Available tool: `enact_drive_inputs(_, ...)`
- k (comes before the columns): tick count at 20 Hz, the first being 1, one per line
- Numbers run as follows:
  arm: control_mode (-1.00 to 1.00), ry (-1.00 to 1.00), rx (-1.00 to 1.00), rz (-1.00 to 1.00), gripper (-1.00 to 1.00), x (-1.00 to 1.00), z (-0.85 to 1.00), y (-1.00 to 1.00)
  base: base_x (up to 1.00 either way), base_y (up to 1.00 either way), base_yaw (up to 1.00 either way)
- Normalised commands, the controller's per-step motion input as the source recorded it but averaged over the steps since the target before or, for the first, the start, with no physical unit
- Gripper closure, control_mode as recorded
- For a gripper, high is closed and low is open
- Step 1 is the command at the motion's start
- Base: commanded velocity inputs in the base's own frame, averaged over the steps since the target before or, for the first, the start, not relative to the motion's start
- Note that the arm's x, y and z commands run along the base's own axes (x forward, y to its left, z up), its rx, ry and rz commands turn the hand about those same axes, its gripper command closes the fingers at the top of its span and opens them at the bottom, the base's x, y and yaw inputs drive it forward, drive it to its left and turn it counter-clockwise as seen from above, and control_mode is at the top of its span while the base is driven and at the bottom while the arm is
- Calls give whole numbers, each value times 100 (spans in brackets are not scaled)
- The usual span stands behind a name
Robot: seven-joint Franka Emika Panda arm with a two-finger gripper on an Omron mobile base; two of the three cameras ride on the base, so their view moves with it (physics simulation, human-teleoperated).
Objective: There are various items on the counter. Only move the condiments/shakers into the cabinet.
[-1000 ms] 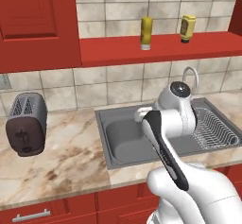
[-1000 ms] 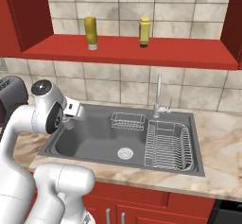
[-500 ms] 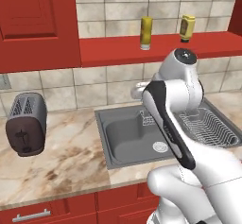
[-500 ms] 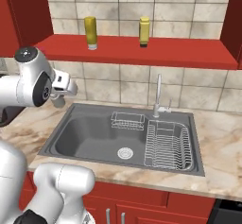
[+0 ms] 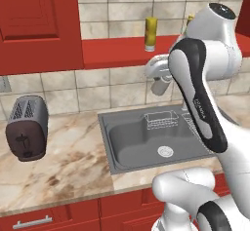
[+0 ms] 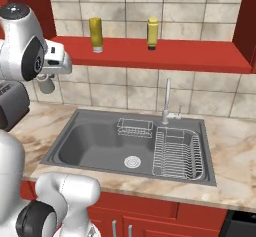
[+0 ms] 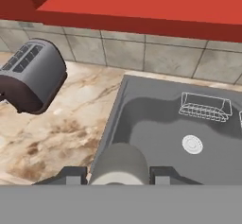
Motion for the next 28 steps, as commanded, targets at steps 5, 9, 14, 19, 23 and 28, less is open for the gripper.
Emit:
enact_drive_inputs(5,-100,-11,-5,5,100,-21,70,14,0,0,0)
enact_drive_inputs(9,-100,-17,-13,-3,100,1,43,9,0,0,0)
enact_drive_inputs(14,-100,-4,-1,-7,100,6,3,5,0,0,0)
enact_drive_inputs(19,-100,0,0,0,100,26,1,0,0,0,0)
enact_drive_inputs(23,-100,-1,0,-7,100,52,9,4,0,0,0)
enact_drive_inputs(28,-100,-5,0,-12,100,61,0,14,0,0,0)
